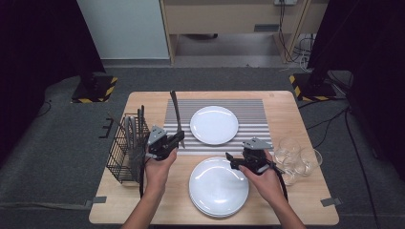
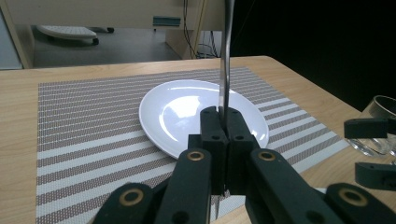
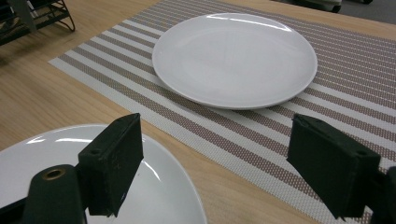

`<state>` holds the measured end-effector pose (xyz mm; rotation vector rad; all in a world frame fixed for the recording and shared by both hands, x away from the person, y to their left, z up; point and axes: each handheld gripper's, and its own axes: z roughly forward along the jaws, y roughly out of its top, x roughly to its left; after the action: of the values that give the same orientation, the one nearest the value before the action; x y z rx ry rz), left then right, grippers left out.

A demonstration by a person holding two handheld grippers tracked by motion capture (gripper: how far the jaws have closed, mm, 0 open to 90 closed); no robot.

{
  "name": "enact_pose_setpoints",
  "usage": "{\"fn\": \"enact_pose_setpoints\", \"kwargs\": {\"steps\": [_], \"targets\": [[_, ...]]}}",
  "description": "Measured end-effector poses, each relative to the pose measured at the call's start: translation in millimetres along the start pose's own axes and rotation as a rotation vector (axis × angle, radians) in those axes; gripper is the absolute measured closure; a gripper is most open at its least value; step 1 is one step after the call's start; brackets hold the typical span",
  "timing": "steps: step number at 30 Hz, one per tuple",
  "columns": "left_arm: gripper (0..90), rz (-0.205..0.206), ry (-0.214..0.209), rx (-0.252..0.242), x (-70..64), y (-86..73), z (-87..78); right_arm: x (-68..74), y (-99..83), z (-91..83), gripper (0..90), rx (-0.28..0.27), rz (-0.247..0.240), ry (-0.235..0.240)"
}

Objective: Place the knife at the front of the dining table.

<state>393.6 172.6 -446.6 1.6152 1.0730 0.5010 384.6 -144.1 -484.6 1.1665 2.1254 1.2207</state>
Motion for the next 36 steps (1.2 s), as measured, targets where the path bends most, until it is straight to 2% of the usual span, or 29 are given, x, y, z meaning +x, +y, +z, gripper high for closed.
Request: {"fn": "enact_pose_setpoints", "kwargs": {"steps": [12,20,29,36], "targets": [[89.0,-0.008,0.014,0.012,5.6,4.3,14.9,-9.3,-14.5,-7.2,16.7,0.013,0.021,-0.002],[89.0,-0.015,0.018,0.011,9.4,7.3,23.2,-11.5,-21.2,-9.8,13.8,0.025,0.014,0.003],[89.0,-0.014,0.022,0.007,10.9,13.1,27.7,-14.4,-28.9,-14.6,13.3,0.017,0.028,-0.009],[89.0,-0.009,0.025,0.002,11.8,20.1,31.6,-15.7,-30.5,-15.4,13.5,0.022,0.016,-0.019]]}}
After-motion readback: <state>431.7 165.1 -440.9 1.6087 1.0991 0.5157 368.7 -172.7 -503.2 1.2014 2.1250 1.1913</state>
